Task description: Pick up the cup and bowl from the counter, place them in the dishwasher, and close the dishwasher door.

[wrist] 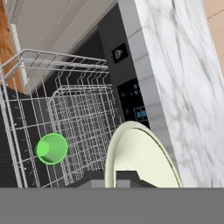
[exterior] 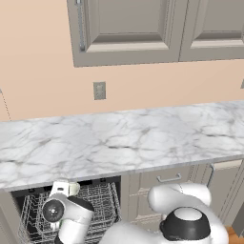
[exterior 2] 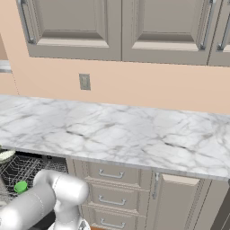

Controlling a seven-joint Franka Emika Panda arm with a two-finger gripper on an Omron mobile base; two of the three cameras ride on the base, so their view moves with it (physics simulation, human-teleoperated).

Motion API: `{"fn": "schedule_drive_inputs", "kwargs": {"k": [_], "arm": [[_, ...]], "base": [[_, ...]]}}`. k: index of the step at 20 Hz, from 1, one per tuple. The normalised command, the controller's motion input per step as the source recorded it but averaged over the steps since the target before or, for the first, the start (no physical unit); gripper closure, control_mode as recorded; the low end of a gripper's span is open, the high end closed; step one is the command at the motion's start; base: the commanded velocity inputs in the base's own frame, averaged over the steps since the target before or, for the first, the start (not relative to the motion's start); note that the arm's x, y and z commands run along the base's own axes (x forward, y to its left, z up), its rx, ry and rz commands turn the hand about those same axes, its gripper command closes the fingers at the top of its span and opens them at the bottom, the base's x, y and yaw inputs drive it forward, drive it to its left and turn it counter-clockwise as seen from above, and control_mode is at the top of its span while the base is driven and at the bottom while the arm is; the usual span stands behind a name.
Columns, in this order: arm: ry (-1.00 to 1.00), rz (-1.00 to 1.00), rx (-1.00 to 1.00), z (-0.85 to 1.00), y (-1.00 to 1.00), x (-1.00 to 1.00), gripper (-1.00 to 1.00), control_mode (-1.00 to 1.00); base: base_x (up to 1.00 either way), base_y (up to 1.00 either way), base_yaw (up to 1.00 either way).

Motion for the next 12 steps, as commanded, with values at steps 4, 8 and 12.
{"fn": "schedule_drive_inputs", "kwargs": {"k": [4,8,12], "arm": [[0.01,0.07,0.0,-0.44,-0.04,-0.08,1.0,-1.0],[0.0,0.03,0.0,-0.52,0.0,0.0,1.0,-1.0],[0.0,0.0,0.0,-0.39,-0.03,0.0,1.0,-1.0]], "base": [[0.0,0.0,0.0],[0.0,0.0,0.0],[0.0,0.0,0.0]]}}
